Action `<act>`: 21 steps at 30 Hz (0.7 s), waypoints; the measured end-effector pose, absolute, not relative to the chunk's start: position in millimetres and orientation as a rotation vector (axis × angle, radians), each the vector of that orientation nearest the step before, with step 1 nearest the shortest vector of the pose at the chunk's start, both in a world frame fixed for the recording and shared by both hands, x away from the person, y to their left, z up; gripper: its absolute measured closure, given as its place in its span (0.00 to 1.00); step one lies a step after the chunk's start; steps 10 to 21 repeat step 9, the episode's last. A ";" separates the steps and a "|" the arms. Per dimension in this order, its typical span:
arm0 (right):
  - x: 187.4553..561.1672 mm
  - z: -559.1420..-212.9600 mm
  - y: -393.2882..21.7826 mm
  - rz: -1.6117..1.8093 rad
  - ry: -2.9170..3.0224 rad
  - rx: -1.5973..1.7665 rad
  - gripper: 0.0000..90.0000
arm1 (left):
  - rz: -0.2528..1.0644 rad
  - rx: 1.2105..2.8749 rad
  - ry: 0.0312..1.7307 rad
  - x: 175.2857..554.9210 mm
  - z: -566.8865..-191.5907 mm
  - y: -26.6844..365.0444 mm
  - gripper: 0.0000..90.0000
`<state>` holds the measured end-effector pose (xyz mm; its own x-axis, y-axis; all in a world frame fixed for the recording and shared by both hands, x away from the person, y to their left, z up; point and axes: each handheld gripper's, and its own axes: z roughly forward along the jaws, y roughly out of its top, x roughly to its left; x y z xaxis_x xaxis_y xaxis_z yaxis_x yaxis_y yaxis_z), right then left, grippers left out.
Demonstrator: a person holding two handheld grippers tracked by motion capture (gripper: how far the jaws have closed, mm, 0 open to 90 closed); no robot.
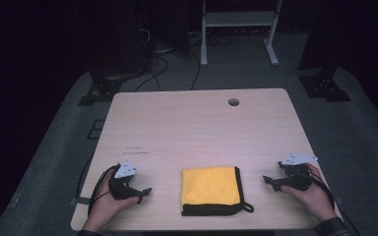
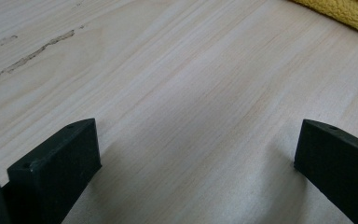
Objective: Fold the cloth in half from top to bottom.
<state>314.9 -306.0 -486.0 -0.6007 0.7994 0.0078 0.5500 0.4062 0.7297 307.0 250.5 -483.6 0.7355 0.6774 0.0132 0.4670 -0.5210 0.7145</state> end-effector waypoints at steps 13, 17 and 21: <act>314.1 -486.6 -305.8 1.018 2.314 1.174 0.15 | 0.378 2.218 0.859 306.8 -483.6 251.0 0.00; 314.1 -486.6 -305.8 1.018 2.314 1.174 0.15 | 0.378 2.218 0.859 306.8 -483.6 251.0 0.00; 314.1 -486.6 -305.8 1.018 2.314 1.174 0.15 | 0.378 2.218 0.859 306.8 -483.6 251.0 0.00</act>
